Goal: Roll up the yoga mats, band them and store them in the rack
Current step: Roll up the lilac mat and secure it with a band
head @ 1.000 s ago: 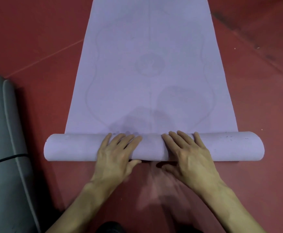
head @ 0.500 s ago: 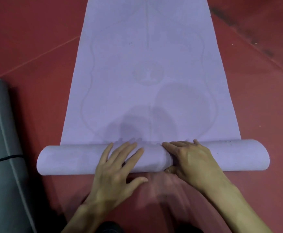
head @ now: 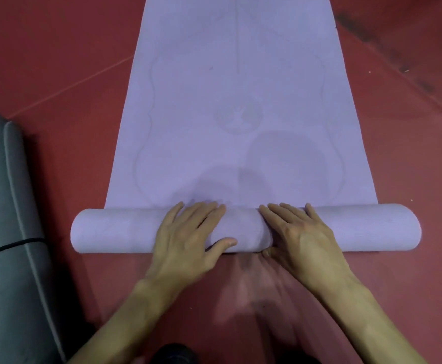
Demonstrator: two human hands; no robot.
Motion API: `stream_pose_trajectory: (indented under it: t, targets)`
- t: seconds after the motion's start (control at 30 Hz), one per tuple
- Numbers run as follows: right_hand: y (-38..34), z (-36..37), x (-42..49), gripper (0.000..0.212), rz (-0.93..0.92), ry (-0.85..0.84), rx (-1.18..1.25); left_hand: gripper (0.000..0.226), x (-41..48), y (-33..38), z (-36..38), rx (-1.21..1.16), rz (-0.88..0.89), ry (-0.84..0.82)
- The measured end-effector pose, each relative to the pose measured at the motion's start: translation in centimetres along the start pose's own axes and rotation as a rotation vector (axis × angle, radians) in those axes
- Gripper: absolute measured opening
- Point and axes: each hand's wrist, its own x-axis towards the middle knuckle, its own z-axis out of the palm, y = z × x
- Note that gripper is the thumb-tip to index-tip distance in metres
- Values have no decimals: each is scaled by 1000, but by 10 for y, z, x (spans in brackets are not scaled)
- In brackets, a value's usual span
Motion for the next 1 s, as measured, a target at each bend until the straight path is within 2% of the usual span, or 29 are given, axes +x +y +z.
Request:
stream_pose_trajectory:
  t: [0.07, 0.17, 0.33, 0.43, 0.57, 0.73, 0.8, 0.87, 1.0]
  targets:
    - [-1, 2, -1, 88, -1, 0, 8, 70, -17, 12, 1, 85, -18, 22]
    - [-2, 4, -3, 83, 6, -5, -5, 91, -25, 16, 4, 231, 23, -82]
    - [-13, 11, -17, 95, 32, 67, -30, 95, -20, 16, 0, 251, 7, -96]
    - [-14, 17, -18, 82, 17, 135, -60, 93, -14, 17, -2, 251, -18, -106]
    - [-9, 8, -8, 70, 0, 127, -66, 91, 4, 14, -11, 239, -24, -149]
    - [-9, 4, -20, 70, -26, 102, -42, 96, 2, 11, -18, 126, -7, -247]
    - [-7, 9, -25, 80, -29, 35, -58, 97, -6, 5, -15, 88, -9, -299]
    - [-9, 12, -28, 88, -16, -4, -84, 87, -8, 2, -16, 51, -23, -357]
    - [-21, 12, -33, 76, 3, 83, -82, 87, 27, 2, -31, 8, -130, -655]
